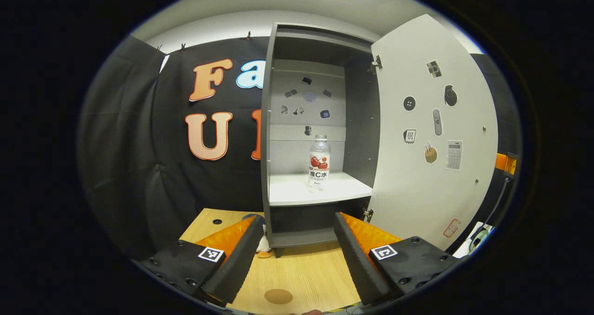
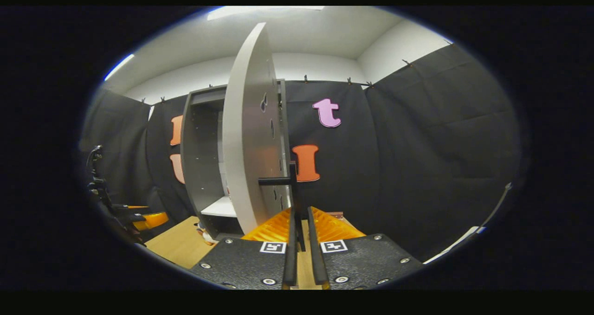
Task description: Open the cabinet door with the right hand, grasp the bottle in the cabinet with the left hand and place it on the coaster, then close the cabinet door with the right hand.
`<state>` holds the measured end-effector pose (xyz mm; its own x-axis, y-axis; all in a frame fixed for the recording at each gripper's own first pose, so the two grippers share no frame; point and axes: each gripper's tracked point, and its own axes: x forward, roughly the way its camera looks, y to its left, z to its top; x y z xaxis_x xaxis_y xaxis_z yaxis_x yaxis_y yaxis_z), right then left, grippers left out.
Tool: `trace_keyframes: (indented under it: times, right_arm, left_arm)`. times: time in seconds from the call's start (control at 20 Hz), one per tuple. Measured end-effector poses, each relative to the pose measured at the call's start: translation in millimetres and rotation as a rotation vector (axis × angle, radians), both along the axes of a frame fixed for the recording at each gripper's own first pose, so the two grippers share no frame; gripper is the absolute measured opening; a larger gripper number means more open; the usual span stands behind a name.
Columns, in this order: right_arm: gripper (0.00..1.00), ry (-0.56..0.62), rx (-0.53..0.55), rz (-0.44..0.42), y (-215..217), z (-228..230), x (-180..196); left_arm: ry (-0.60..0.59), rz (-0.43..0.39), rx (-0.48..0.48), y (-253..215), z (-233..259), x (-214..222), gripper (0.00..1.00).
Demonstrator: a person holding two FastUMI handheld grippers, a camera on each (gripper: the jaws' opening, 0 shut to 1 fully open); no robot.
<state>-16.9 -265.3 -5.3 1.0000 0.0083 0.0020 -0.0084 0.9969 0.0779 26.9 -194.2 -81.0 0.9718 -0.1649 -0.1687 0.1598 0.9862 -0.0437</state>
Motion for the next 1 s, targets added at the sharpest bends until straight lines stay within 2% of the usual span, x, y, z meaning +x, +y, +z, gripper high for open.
trace_keyframes:
  times: [0.2, 0.3, 0.45, 0.5, 0.55, 0.6, 0.7, 0.75, 0.85, 0.9, 0.95, 1.0]
  right_arm:
    - [0.13, -0.004, 0.007, 0.043, -11.3, 0.7, 4.4]
    - [0.03, -0.004, 0.014, 0.067, -10.5, 0.1, 3.8]
    - [0.15, -0.004, 0.034, 0.081, -11.5, -0.2, 2.9]
    - [0.08, -0.005, 0.038, 0.079, -11.5, 0.4, 1.4]
    - [0.17, -0.013, 0.034, 0.076, -10.4, 1.9, -3.9]
    - [0.08, -0.023, 0.025, 0.071, -9.6, 4.6, -10.2]
    - [0.26, -0.052, 0.009, 0.050, -8.7, 14.6, -25.1]
    - [0.20, -0.072, 0.008, 0.043, -6.2, 19.4, -34.7]
    - [0.22, -0.105, 0.014, 0.037, 3.4, 31.4, -50.5]
    - [0.28, -0.116, 0.012, 0.034, 8.0, 35.7, -58.8]
    - [0.22, -0.126, 0.007, 0.023, 10.4, 38.7, -69.2]
    - [0.22, -0.135, 0.003, 0.015, 14.1, 42.4, -76.3]
  left_arm:
    - [0.001, 0.007, 0.000, -15.5, 1.0, 4.0, 1.00]
    - [-0.001, 0.014, 0.000, -19.7, 1.2, 5.1, 0.99]
    - [-0.002, 0.025, -0.010, -25.8, 1.6, 11.8, 0.99]
    - [-0.004, 0.029, -0.012, -26.8, 2.5, 14.5, 0.99]
    - [-0.011, 0.033, -0.015, -26.6, 5.3, 18.2, 0.99]
    - [-0.018, 0.028, -0.016, -28.6, 8.6, 22.1, 0.99]
    - [-0.036, 0.013, -0.009, -33.8, 13.4, 33.4, 0.99]
    - [-0.042, 0.008, -0.004, -35.4, 14.6, 41.0, 0.99]
    - [-0.057, -0.001, -0.001, -39.9, 18.0, 58.5, 0.99]
    - [-0.064, -0.010, -0.004, -43.2, 20.1, 68.3, 0.99]
    - [-0.069, -0.020, -0.005, -46.7, 20.7, 79.9, 0.99]
    - [-0.073, -0.034, -0.007, -50.5, 20.8, 91.1, 0.99]
